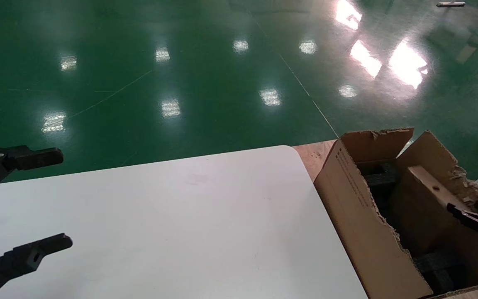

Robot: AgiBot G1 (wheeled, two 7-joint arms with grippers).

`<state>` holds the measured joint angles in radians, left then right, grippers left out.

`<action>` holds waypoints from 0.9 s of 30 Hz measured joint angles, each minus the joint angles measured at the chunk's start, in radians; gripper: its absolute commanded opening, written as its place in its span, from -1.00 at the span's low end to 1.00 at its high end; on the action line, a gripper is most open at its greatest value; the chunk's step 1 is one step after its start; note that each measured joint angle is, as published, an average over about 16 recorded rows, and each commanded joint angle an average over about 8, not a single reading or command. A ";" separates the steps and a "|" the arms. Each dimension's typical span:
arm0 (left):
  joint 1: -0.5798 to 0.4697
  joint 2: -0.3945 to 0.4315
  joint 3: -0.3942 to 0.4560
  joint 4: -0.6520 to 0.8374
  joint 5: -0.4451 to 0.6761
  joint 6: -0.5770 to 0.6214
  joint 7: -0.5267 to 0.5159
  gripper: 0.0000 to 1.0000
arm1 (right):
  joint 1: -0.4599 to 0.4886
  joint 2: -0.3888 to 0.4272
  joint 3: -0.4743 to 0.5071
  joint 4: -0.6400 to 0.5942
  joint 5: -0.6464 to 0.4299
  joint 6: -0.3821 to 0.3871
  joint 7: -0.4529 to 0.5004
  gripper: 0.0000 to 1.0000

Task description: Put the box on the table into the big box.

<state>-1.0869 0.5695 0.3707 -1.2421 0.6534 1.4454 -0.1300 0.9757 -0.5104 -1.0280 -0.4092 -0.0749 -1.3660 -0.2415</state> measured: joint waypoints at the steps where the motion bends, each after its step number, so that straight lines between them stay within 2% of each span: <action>1: 0.000 0.000 0.000 0.000 0.000 0.000 0.000 1.00 | 0.000 0.000 0.000 0.000 0.000 0.000 0.000 1.00; 14: 0.000 0.000 0.000 0.000 0.000 0.000 0.000 1.00 | 0.022 0.006 -0.002 0.013 0.012 -0.028 -0.010 1.00; 20: 0.000 0.000 0.000 0.000 0.000 0.000 0.000 1.00 | 0.075 0.021 -0.014 0.041 0.024 -0.093 -0.031 1.00; 27: 0.000 0.000 0.000 0.000 0.000 0.000 0.000 1.00 | 0.186 0.053 -0.045 0.131 0.037 -0.182 -0.068 1.00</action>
<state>-1.0869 0.5695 0.3708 -1.2421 0.6534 1.4454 -0.1300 1.1612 -0.4577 -1.0730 -0.2779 -0.0378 -1.5485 -0.3093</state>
